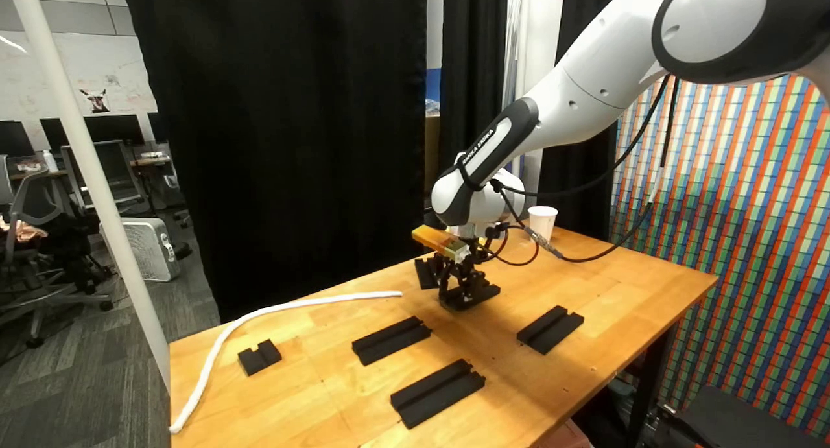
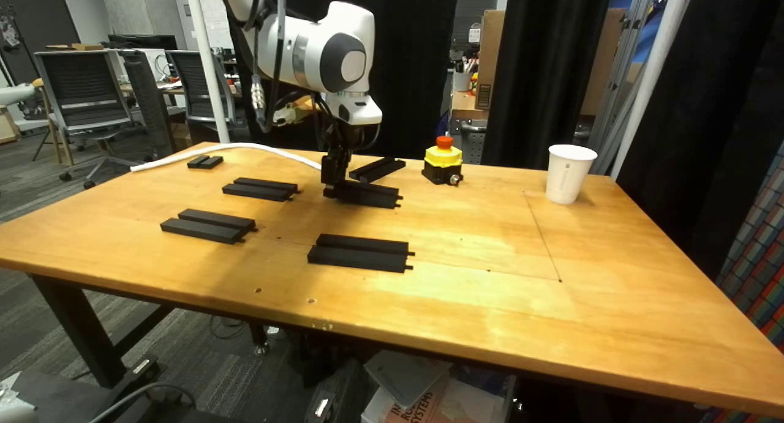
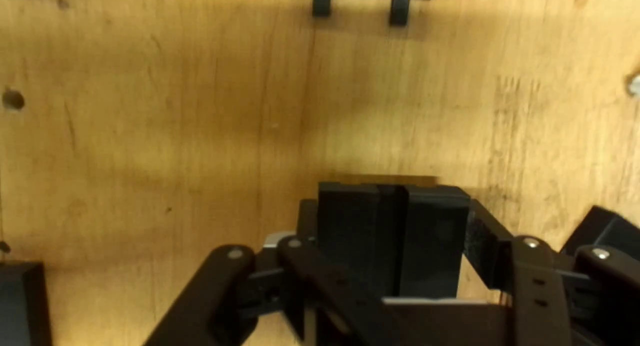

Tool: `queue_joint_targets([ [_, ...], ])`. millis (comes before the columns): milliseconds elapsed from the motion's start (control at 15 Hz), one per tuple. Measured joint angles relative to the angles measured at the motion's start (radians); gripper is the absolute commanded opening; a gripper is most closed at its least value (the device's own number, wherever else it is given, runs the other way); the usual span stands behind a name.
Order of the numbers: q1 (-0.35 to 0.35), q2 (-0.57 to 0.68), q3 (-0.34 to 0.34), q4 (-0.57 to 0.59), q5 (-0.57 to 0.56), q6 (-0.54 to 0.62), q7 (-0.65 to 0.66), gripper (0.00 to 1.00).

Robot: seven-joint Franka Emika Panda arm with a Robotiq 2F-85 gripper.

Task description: Arrange the black objects on the table

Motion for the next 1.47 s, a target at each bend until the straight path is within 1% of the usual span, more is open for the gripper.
queue_joint_targets([
  [333,0.027,-0.002,0.038,0.013,0.075,-0.008,-0.007,0.45],
  [933,0.044,0.0,0.04,0.01,0.121,-0.036,-0.001,0.45],
  [1467,0.056,0.0,0.049,-0.012,0.194,-0.035,0.003,0.45],
])
